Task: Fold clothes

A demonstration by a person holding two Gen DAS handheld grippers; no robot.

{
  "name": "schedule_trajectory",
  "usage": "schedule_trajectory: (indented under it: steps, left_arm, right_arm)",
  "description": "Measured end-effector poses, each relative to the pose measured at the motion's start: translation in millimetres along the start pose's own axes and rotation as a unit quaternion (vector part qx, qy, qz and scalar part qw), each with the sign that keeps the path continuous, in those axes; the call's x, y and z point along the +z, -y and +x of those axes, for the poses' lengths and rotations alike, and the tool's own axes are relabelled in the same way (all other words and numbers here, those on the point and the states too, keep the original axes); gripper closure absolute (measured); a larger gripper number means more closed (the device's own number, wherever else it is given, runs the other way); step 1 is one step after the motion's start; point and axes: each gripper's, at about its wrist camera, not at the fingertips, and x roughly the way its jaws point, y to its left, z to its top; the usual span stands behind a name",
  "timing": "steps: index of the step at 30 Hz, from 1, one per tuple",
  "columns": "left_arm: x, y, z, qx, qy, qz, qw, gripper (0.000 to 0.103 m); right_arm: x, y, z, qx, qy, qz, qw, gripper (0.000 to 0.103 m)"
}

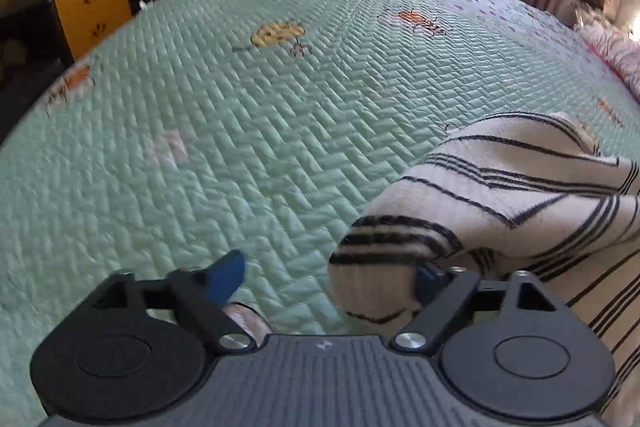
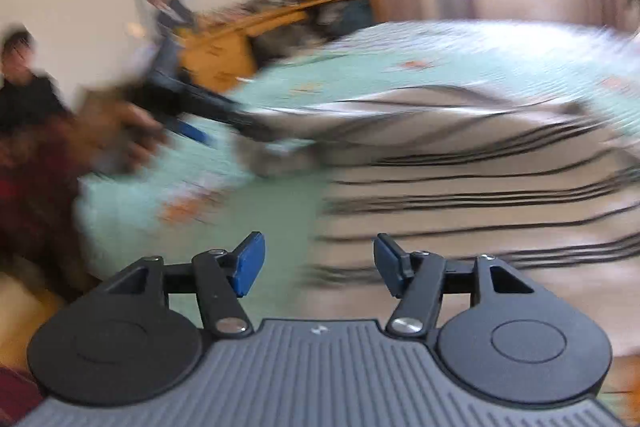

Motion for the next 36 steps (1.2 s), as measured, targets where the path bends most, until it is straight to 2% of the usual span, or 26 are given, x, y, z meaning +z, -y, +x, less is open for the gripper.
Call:
schedule_trajectory:
  steps: [1,3,4,6,8,10,12,15,16,19,21,23,26,28,29,30,32,33,34,35,36]
  left_arm:
    - [-0.5,4.4,-7.1,-0.007,0.009,0.01,0.9999,0.026]
    - [-12.0,16.4,-26.0,-0.021,0.03,0.04,0.9985,0.023]
    - [-21.2,22.8,-34.8,-0.023,0.038,0.054,0.9976,0.02]
    - [-41.8,33.0,-49.9,-0.027,0.046,0.073,0.9959,0.008]
    - [-69.5,38.3,-60.4,-0.043,0.039,0.068,0.996,0.006]
    - [-99.8,47.9,-65.4,-0.1,0.006,0.05,0.9937,0.007]
    - [-126.0,59.7,-63.6,-0.143,-0.014,0.033,0.9891,0.009]
    - [-147.8,84.3,-45.5,-0.201,-0.055,-0.017,0.9778,0.009]
    - [-153.0,92.1,-35.0,-0.212,-0.068,-0.035,0.9742,0.009]
    - [-158.6,111.8,1.4,-0.202,-0.095,-0.069,0.9723,0.014]
    - [-165.7,125.5,11.5,-0.19,-0.091,-0.096,0.9728,0.007]
    - [-164.3,138.4,15.7,-0.213,-0.086,-0.093,0.9688,0.006]
    - [-158.5,158.5,22.5,-0.24,-0.093,-0.081,0.9628,0.006]
    - [-153.6,162.9,28.9,-0.268,-0.089,-0.103,0.9538,0.007]
    - [-152.6,162.2,33.5,-0.286,-0.089,-0.125,0.9459,0.015]
    - [-152.2,160.7,38.5,-0.306,-0.089,-0.149,0.9361,0.044]
    - [-158.1,155.7,55.5,-0.322,-0.116,-0.198,0.9186,0.088]
    - [-162.8,152.3,62.3,-0.326,-0.126,-0.219,0.9108,0.089]
    - [-165.0,149.6,62.6,-0.332,-0.126,-0.227,0.9068,0.089]
    - [-165.4,150.0,57.4,-0.329,-0.119,-0.215,0.9115,0.091]
    - [-163.6,153.8,48.0,-0.318,-0.109,-0.19,0.9225,0.091]
  right_arm:
    - [-9.1,5.0,-2.2,-0.045,-0.003,-0.032,0.998,0.04]
    - [-34.7,2.4,-0.1,-0.11,-0.016,-0.126,0.986,0.038]
    - [-47.1,-2.1,1.5,-0.126,-0.025,-0.157,0.979,0.036]
    - [-71.3,-10.2,4.6,-0.158,-0.042,-0.214,0.963,0.034]
    - [-85.1,-2.4,3.1,-0.165,-0.045,-0.19,0.967,0.031]
    - [-99.8,11.5,-14.9,-0.159,-0.033,-0.135,0.977,0.03]
    - [-101.0,24.7,-20.9,-0.155,-0.013,-0.07,0.985,0.028]
    - [-110.8,34.4,-24.3,-0.144,0.009,-0.008,0.989,0.028]
    - [-111.4,35.7,-28.5,-0.136,0.017,0.004,0.991,0.028]
    - [-109.9,35.5,-42.1,-0.12,0.036,0.033,0.992,0.028]
    - [-108.3,37.7,-49.5,-0.113,0.051,0.063,0.99,0.027]
    - [-110.7,42.8,-56.9,-0.115,0.062,0.092,0.987,0.026]
    - [-117.1,49.6,-61.3,-0.13,0.063,0.1,0.984,0.024]
    - [-120.5,55.3,-61.7,-0.138,0.062,0.104,0.983,0.024]
    - [-121.5,58.4,-61.2,-0.141,0.062,0.109,0.982,0.024]
    - [-121.6,61.1,-60.2,-0.142,0.063,0.114,0.981,0.024]
    - [-122.7,65.5,-60.5,-0.148,0.064,0.119,0.98,0.024]
    - [-123.3,67.4,-60.9,-0.152,0.063,0.121,0.979,0.023]
    - [-123.4,69.6,-61.1,-0.156,0.062,0.12,0.979,0.023]
    - [-123.5,71.8,-61.3,-0.16,0.061,0.119,0.978,0.023]
    - [-123.6,74.0,-61.5,-0.164,0.06,0.117,0.978,0.023]
